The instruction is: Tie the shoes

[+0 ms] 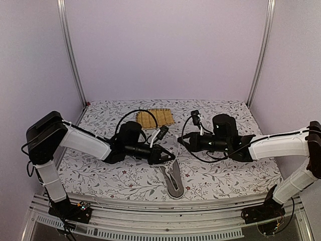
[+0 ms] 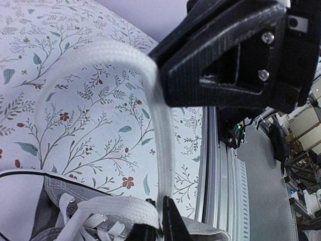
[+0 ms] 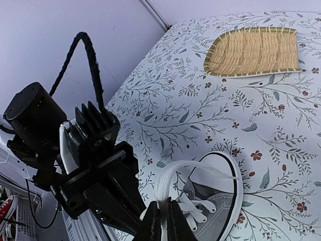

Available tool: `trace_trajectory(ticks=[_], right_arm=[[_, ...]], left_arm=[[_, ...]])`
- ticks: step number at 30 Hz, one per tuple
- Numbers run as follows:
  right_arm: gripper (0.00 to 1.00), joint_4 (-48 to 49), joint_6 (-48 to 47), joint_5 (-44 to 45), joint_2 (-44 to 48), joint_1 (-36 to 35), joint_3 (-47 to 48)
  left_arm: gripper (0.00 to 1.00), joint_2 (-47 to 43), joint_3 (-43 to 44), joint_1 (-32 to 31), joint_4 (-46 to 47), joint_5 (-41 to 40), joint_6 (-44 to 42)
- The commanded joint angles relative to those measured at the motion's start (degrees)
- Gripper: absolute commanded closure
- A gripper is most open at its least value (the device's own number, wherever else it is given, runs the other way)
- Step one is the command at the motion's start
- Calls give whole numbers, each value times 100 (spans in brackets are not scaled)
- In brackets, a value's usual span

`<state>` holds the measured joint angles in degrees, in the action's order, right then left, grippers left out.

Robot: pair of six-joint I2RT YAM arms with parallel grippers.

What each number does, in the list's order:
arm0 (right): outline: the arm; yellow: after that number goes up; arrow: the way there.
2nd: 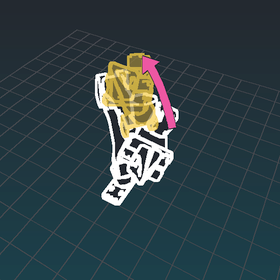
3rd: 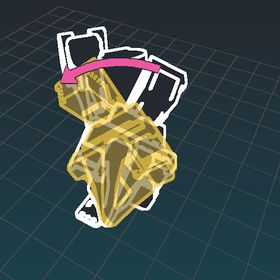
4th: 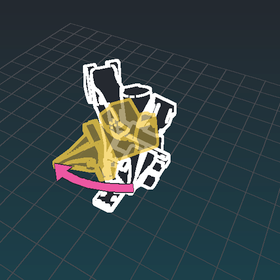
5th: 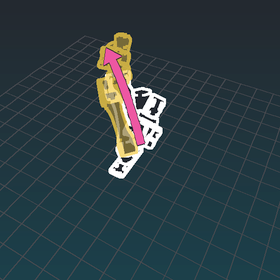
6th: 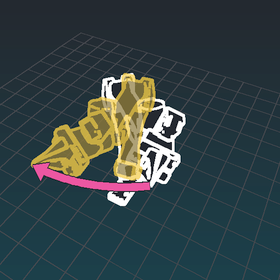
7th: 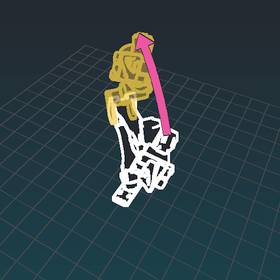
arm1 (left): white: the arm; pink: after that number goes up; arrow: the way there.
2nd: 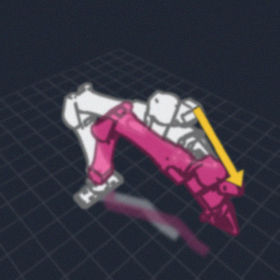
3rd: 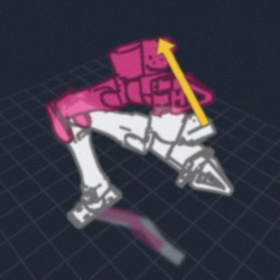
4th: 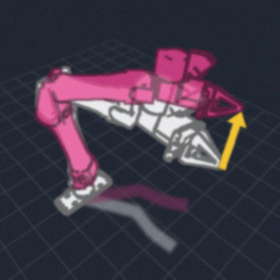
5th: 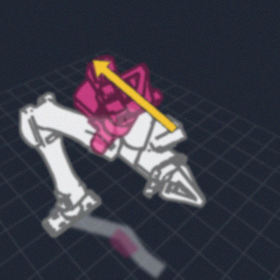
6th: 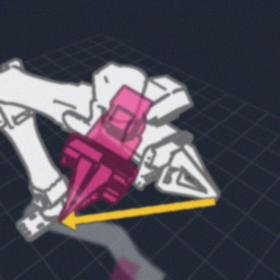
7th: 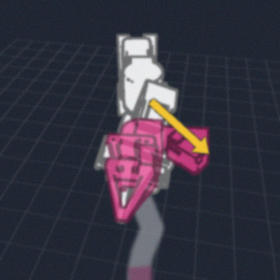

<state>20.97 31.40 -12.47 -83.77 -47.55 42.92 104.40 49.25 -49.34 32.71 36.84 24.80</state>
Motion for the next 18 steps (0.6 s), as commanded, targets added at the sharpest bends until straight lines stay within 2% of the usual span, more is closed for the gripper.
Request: trace_trajectory(ticks=[1,18], right_arm=[[95,-43,-55,77,-94,6,195],[94,-98,-79,-94,-128,9,331]], left_arm=[[94,-279,-128,-34,305,-38,1],[90,-37,128,-37,-15,-101,-70]])
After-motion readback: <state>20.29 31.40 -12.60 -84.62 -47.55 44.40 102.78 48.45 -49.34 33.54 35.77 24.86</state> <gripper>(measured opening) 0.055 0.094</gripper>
